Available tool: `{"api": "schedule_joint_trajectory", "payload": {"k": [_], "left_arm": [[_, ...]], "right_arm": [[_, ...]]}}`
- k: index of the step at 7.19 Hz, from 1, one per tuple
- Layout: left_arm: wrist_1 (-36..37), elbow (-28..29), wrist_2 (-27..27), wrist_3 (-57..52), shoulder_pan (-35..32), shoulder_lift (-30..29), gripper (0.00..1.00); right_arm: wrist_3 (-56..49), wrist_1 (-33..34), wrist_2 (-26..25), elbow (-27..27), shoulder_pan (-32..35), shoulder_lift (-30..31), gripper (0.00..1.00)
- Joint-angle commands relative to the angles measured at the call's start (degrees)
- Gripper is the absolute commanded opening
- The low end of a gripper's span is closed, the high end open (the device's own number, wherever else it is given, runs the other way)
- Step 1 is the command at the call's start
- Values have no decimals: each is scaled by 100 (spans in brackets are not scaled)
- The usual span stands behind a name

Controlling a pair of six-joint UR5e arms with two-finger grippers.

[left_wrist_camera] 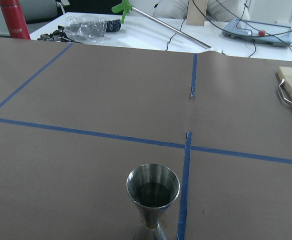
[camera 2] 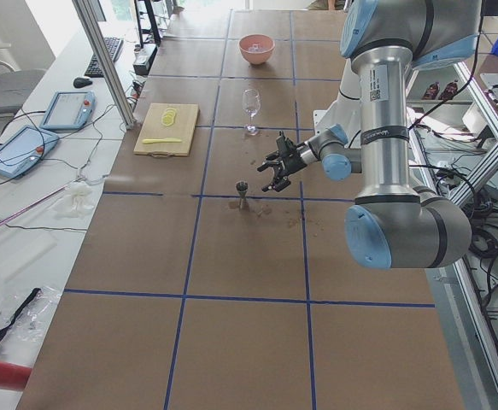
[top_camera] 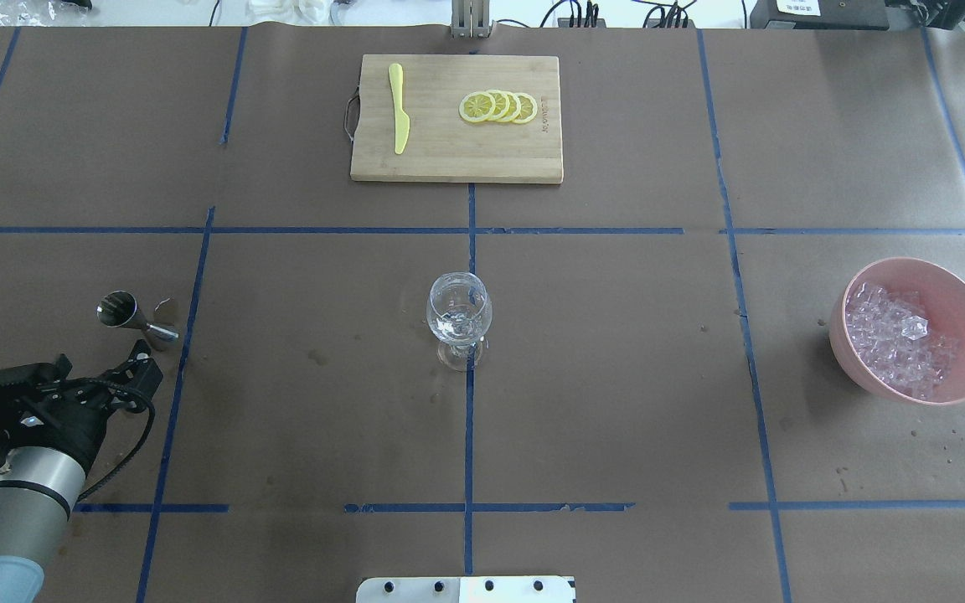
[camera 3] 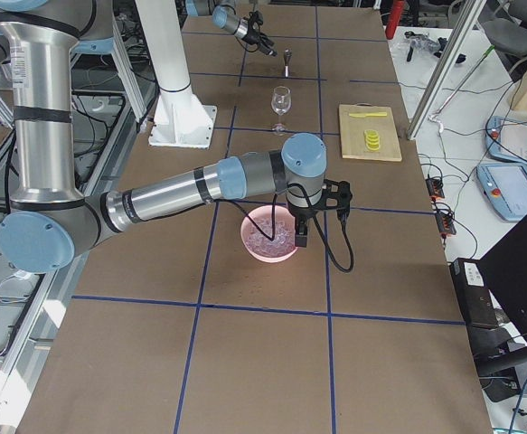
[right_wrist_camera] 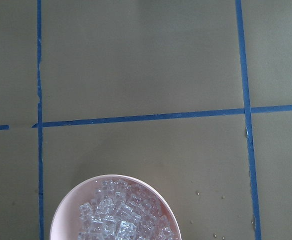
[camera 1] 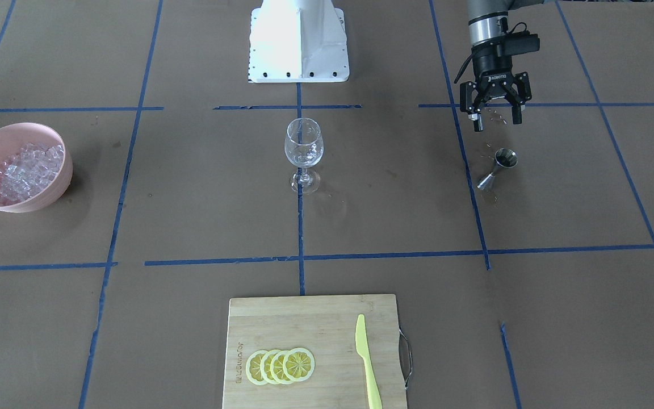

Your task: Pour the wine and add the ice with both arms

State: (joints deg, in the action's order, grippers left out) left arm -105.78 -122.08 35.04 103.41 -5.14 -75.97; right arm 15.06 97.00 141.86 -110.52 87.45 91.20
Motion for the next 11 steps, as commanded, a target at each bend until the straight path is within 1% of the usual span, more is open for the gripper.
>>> {"api": "schedule_joint_trajectory", "payload": {"k": [1, 2, 3, 4, 5, 8, 10, 11], "left_arm": [[-13, 596, -566, 197, 22, -389, 98], [-13, 859, -742, 206, 31, -557, 99], [-13, 1235, -892, 206, 31, -855, 99], [-22, 1544, -954, 223, 31, -988, 99], [-30, 1660, -955, 224, 31, -998, 99], [-39, 1758, -955, 232, 14, -998, 96], [-48, 1898, -946, 355, -109, -1051, 96], [-48, 1907, -946, 355, -170, -1077, 94]], "right_arm": [[76, -6, 0, -5, -114, -14, 100], [85, 3, -9, -5, -123, -14, 100], [85, 3, -9, 4, -140, -14, 100], [119, -6, -18, 4, -167, -23, 100], [172, -6, -18, 4, -219, -66, 100], [287, -6, -18, -5, -325, -146, 100], [287, -6, -18, 4, -334, -146, 100], [287, -6, -18, 4, -351, -146, 100]]}}
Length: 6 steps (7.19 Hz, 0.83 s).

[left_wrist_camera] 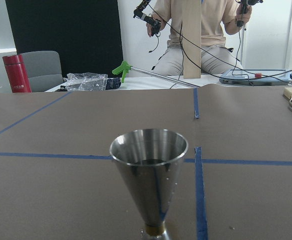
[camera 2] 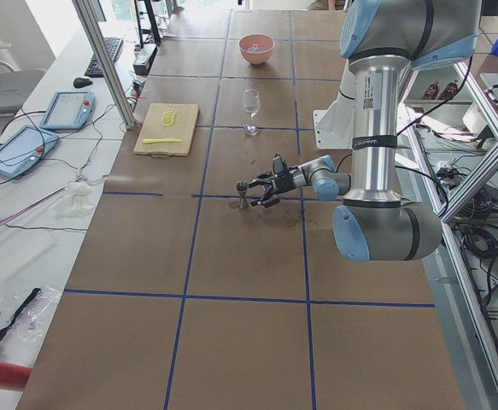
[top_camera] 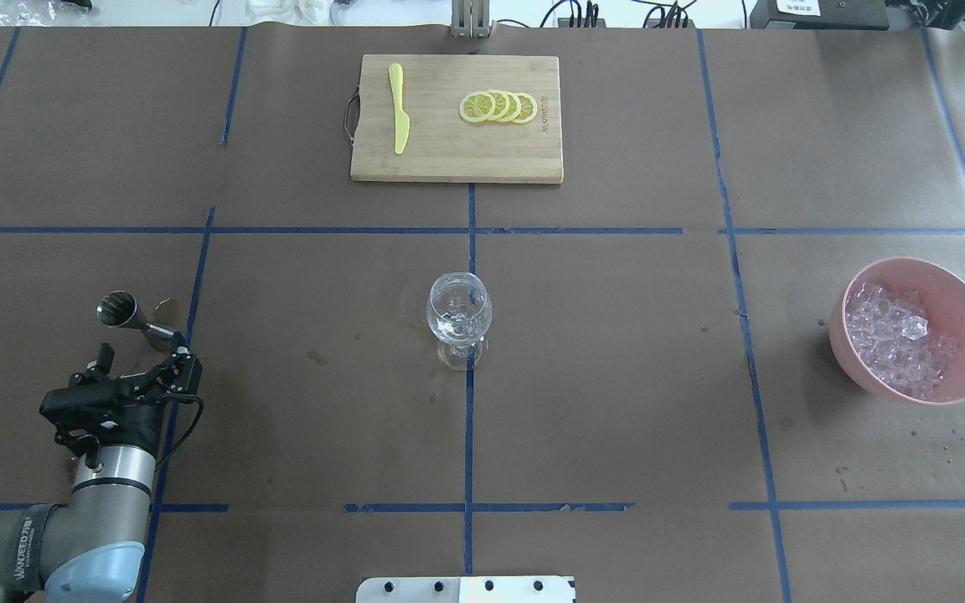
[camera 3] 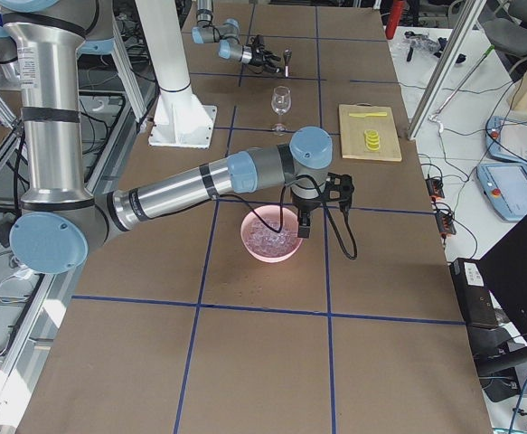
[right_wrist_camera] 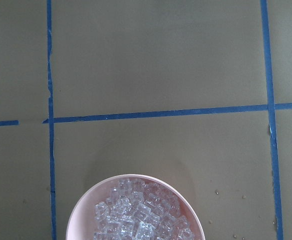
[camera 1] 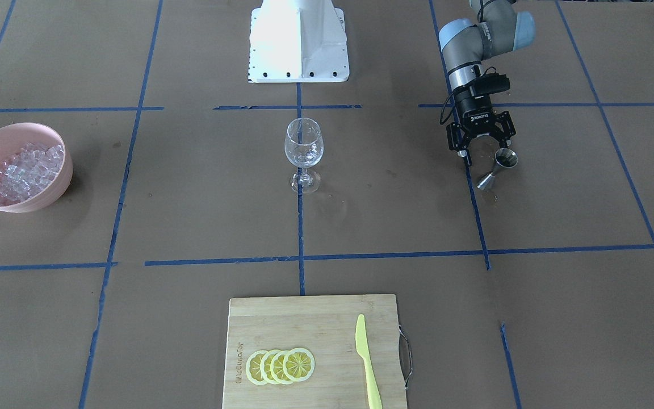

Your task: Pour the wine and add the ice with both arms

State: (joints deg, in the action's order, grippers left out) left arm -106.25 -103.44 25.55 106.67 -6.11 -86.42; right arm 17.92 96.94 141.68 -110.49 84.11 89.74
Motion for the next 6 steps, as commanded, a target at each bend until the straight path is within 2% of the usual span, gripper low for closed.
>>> {"api": "schedule_joint_trajectory", "payload": {"k": [1, 3, 4, 5, 6], "left_arm": [[-1, 95, 3, 21, -153, -42, 93], [-1, 200, 3, 21, -294, -260, 89], [-1, 219, 3, 30, -303, -279, 82], [-1, 227, 3, 30, -304, -279, 69], [-1, 315, 3, 30, -312, -279, 64]], "right_arm": [[1, 0, -9, -7, -26, -9, 100], [1, 0, 0, -16, -26, -10, 100], [1, 0, 0, -8, -43, -10, 100], [1, 0, 0, -7, -43, -10, 100], [1, 0, 0, -7, -52, -10, 100]]}}
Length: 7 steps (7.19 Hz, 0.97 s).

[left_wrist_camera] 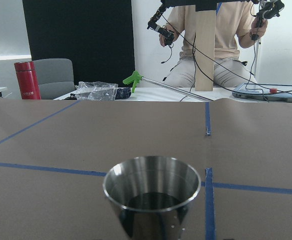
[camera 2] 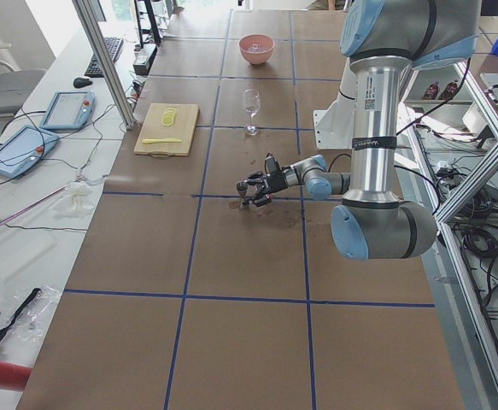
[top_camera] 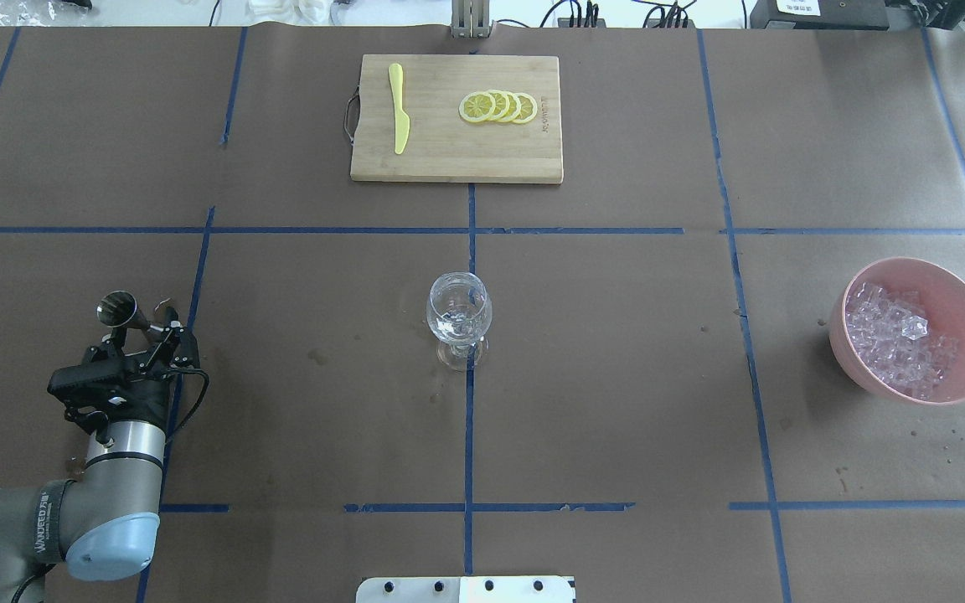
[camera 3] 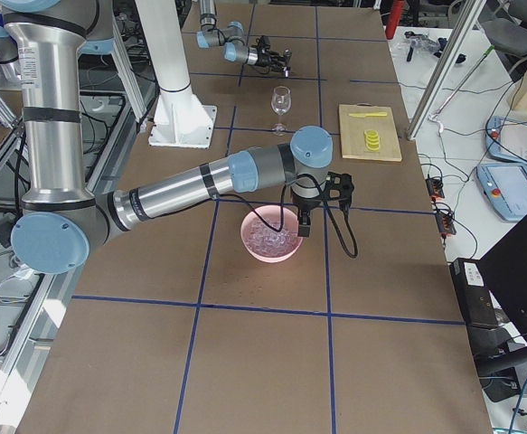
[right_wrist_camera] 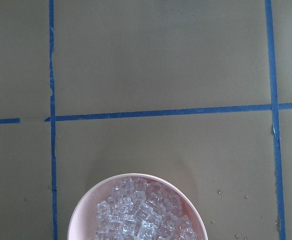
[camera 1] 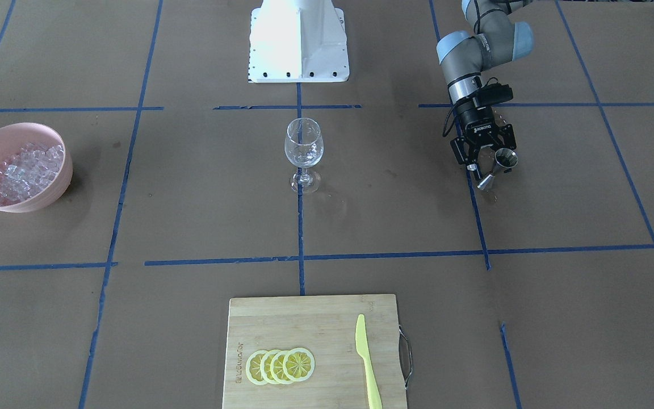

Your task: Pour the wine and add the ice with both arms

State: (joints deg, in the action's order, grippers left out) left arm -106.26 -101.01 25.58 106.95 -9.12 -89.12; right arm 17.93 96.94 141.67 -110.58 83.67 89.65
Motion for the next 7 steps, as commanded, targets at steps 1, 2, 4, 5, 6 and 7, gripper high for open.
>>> {"api": "schedule_joint_trajectory", "payload": {"k": [1, 2, 4, 5, 6, 7], "left_arm": [[0, 108, 0, 10, -11, -8, 60], [0, 134, 9, 10, -11, -8, 56], [-105, 135, 0, 1, -28, -26, 11], [-114, 135, 0, 10, -55, -17, 0], [-106, 22, 0, -86, -107, -17, 0], [-114, -180, 9, -348, -221, -17, 0]], "right_arm": [[0, 0, -8, 1, -26, 0, 100], [0, 0, 0, 1, -35, 0, 100], [0, 0, -8, 1, -35, 0, 100], [0, 0, -8, 1, -35, 0, 100], [-9, 0, -8, 1, -35, 0, 100], [0, 0, -8, -8, -35, 0, 100]]}}
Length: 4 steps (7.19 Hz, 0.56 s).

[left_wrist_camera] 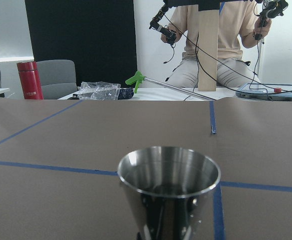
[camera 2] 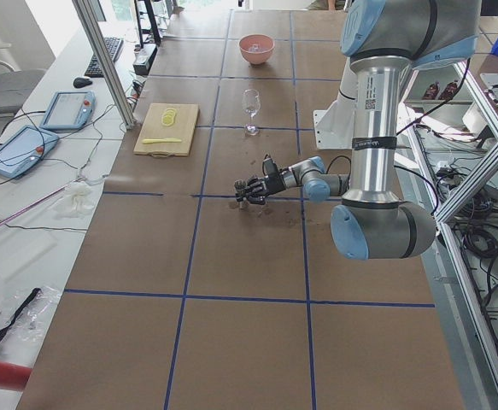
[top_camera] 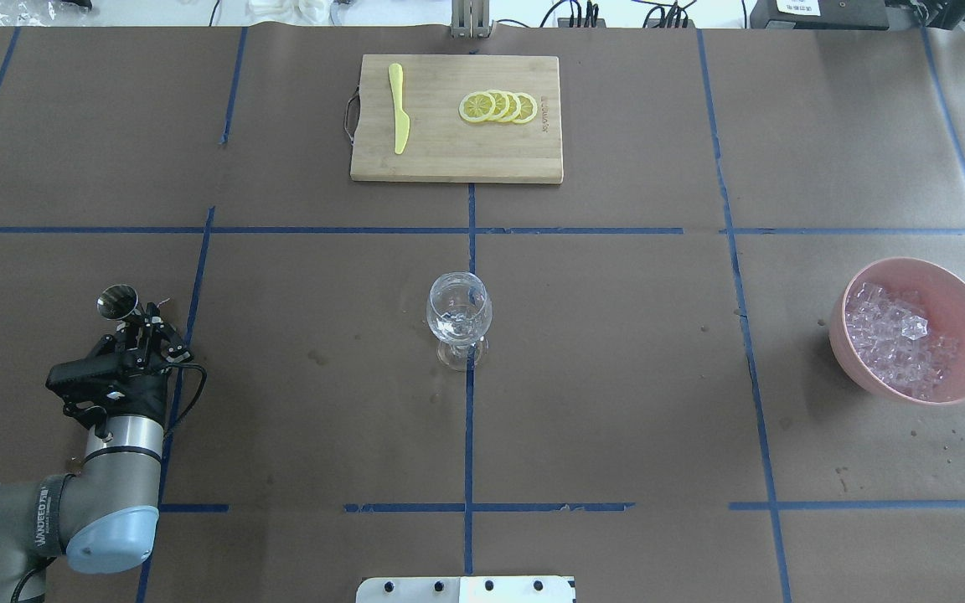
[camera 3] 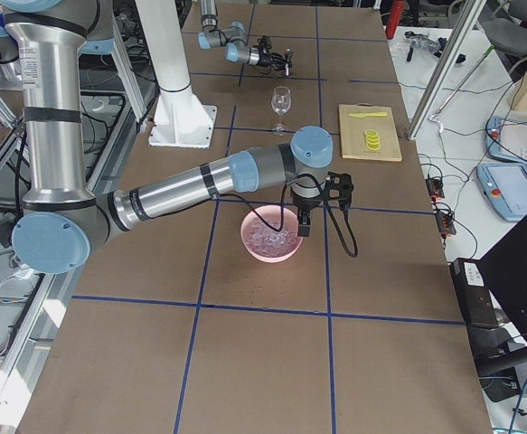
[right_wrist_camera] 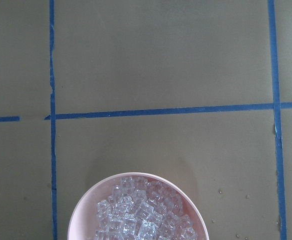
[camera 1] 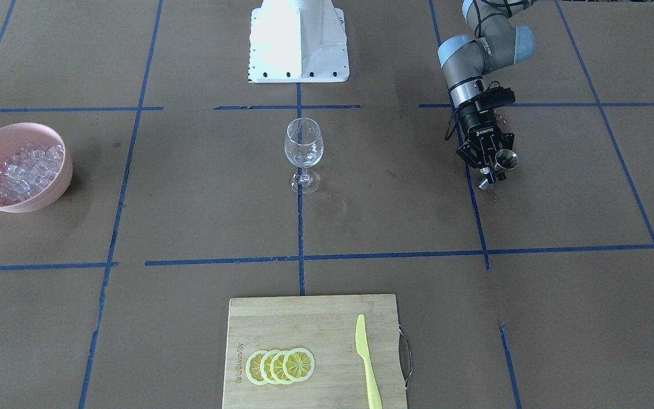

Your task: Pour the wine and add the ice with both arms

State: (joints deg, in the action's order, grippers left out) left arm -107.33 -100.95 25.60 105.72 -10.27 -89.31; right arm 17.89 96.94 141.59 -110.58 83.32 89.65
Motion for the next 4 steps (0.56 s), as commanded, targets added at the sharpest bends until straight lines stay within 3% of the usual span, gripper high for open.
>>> {"api": "schedule_joint_trajectory", "payload": {"k": [1, 2, 4], "left_arm": [[-16, -649, 7, -793, -237, 1, 0], [-77, -1010, 15, -1251, -308, -25, 0], [-1772, -1102, 33, -2188, -344, -217, 0]], "right_arm": [[12, 0, 9, -43, 0, 0, 100], [12, 0, 9, -95, 0, 0, 100], [21, 0, 18, -96, 0, 9, 100]]}}
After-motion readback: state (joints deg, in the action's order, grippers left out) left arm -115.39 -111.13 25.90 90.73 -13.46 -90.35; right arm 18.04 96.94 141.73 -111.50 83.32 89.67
